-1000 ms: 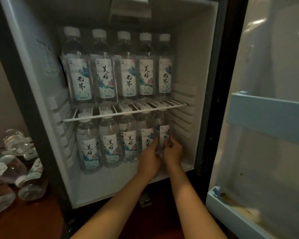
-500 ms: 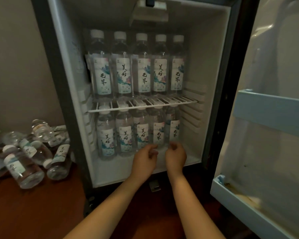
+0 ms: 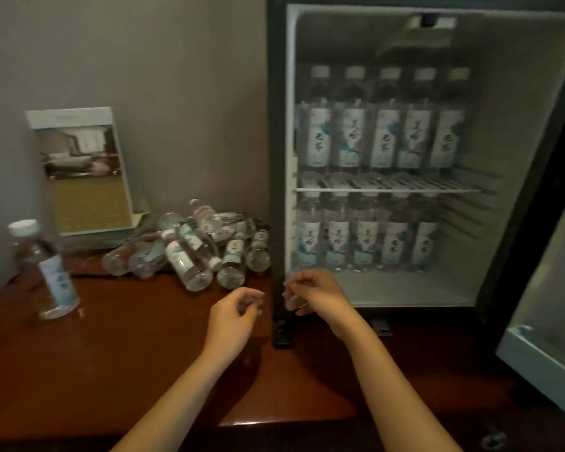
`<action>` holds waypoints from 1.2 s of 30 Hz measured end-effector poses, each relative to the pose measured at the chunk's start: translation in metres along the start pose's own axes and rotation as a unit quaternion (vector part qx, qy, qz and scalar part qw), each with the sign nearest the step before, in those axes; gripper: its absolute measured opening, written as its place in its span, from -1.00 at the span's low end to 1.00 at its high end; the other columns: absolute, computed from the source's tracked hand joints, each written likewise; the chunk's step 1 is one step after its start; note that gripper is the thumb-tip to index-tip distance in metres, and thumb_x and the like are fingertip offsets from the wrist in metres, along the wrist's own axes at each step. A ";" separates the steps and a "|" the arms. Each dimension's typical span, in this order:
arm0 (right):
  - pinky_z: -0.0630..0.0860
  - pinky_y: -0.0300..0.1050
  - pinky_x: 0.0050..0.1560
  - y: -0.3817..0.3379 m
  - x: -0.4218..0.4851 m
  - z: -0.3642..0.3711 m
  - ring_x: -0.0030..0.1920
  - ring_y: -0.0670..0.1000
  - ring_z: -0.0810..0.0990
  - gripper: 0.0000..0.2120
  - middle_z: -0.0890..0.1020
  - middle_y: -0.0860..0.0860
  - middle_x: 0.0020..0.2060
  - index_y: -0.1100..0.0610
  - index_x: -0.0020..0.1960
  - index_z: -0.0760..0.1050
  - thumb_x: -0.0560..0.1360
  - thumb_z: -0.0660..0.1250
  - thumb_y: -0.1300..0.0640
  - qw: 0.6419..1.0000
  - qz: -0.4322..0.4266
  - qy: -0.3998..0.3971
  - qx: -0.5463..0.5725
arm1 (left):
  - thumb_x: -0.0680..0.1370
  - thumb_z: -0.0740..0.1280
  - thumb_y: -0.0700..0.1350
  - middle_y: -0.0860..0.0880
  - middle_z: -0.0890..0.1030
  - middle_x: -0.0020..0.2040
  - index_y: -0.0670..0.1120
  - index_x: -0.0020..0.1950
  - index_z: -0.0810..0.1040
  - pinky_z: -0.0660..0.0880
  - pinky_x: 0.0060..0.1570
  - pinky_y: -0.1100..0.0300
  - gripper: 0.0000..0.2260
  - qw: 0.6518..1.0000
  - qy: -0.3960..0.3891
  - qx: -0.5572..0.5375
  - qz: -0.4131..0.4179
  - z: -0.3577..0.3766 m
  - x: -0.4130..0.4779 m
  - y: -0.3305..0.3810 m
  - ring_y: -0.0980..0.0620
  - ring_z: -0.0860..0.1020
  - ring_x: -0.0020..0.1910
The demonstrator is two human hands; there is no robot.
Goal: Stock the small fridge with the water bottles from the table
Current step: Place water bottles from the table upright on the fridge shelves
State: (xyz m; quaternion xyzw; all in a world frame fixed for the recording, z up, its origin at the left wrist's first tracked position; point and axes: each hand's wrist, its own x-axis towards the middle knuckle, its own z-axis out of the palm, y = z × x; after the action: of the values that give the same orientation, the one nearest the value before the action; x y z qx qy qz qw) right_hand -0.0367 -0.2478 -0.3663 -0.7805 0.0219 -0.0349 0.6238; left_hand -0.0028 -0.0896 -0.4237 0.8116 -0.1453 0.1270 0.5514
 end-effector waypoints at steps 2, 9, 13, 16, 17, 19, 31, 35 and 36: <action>0.43 -0.33 -0.40 -0.005 0.002 0.026 -0.45 -0.16 0.55 -0.80 0.58 -0.01 -0.29 0.08 -0.13 0.48 0.59 0.16 0.28 0.999 -0.013 -0.051 -0.011 | 0.47 0.26 -0.40 0.03 0.63 -0.24 0.08 -0.19 0.54 0.48 -0.23 0.25 -0.65 0.999 0.038 -0.002 -0.020 -0.029 -0.002 -0.013 0.25 0.57 -0.36; 0.40 -0.32 -0.40 -0.010 0.022 0.118 -0.39 -0.07 0.52 -0.84 0.56 -0.01 -0.30 0.15 -0.05 0.48 0.57 0.15 0.31 0.991 -0.010 -0.132 -0.020 | 0.51 0.29 -0.30 0.01 0.55 -0.09 -0.05 0.04 0.51 0.50 -0.10 0.09 -0.81 0.969 0.216 0.056 -0.104 -0.129 -0.003 -0.062 -0.02 0.56 -0.08; 0.40 -0.31 -0.39 -0.008 0.038 0.174 -0.42 -0.12 0.51 -0.77 0.56 -0.02 -0.30 0.06 -0.16 0.47 0.56 0.15 0.31 0.985 -0.003 -0.172 -0.029 | 0.48 0.36 -0.27 -0.16 0.39 0.20 -0.17 0.25 0.36 0.46 0.04 0.06 -0.62 0.927 0.308 0.054 -0.204 -0.174 0.004 -0.087 -0.11 0.51 0.04; 0.42 -0.25 -0.25 -0.008 0.047 0.214 -0.27 -0.07 0.52 -0.76 0.58 -0.03 -0.24 0.01 -0.18 0.48 0.55 0.18 0.28 0.983 -0.020 -0.177 -0.039 | 0.43 0.44 -0.22 -0.23 0.23 0.37 -0.18 0.41 0.19 0.37 0.26 -0.04 -0.36 0.901 0.346 0.066 -0.255 -0.199 0.017 -0.104 -0.23 0.39 0.26; 0.45 -0.22 -0.19 -0.007 0.050 0.225 -0.20 -0.06 0.54 -0.77 0.59 -0.01 -0.20 0.00 -0.18 0.49 0.55 0.20 0.27 0.984 -0.028 -0.172 -0.041 | 0.42 0.46 -0.20 -0.23 0.19 0.40 -0.17 0.45 0.14 0.33 0.30 -0.06 -0.29 0.898 0.350 0.071 -0.258 -0.205 0.023 -0.108 -0.24 0.34 0.31; 0.50 -0.14 -0.07 -0.003 0.055 0.247 -0.12 -0.03 0.57 -0.78 0.60 0.00 -0.15 -0.01 -0.16 0.52 0.54 0.22 0.26 0.986 -0.033 -0.159 -0.036 | 0.40 0.48 -0.14 -0.22 0.16 0.44 -0.14 0.49 0.07 0.29 0.33 -0.08 -0.20 0.899 0.346 0.074 -0.257 -0.217 0.035 -0.119 -0.25 0.27 0.37; 0.49 -0.24 -0.13 0.006 0.077 0.255 -0.03 -0.06 0.58 -0.80 0.62 -0.02 -0.11 0.03 -0.13 0.55 0.52 0.26 0.29 0.991 -0.026 -0.058 0.120 | 0.37 0.49 0.03 -0.08 0.53 0.24 -0.04 0.33 0.31 0.53 0.08 -0.03 -0.39 0.901 0.350 0.062 -0.250 -0.237 0.072 -0.153 -0.13 0.53 0.15; 0.53 -0.22 -0.07 0.007 0.075 0.256 0.03 -0.05 0.57 -0.79 0.60 -0.04 -0.05 0.01 -0.01 0.53 0.50 0.29 0.30 0.992 -0.035 -0.066 0.105 | 0.38 0.49 0.00 0.02 0.56 0.19 0.01 0.29 0.38 0.55 0.07 0.01 -0.46 0.952 0.225 0.052 -0.201 -0.237 0.061 -0.152 -0.01 0.56 0.10; 0.53 -0.19 0.00 0.006 0.075 0.257 0.06 -0.05 0.55 -0.74 0.59 -0.05 -0.01 0.00 0.07 0.51 0.49 0.30 0.31 0.992 -0.041 -0.077 0.094 | 0.38 0.49 -0.02 0.05 0.56 0.17 0.00 0.29 0.39 0.54 0.06 0.08 -0.48 0.963 0.186 0.048 -0.190 -0.236 0.057 -0.149 0.03 0.55 0.10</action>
State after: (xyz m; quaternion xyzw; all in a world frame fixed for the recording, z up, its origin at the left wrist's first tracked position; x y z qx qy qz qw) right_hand 0.0589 -0.0056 -0.4267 -0.7194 -0.0611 -0.0020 0.6919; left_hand 0.0952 0.1770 -0.4455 0.8122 0.1224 0.1756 0.5427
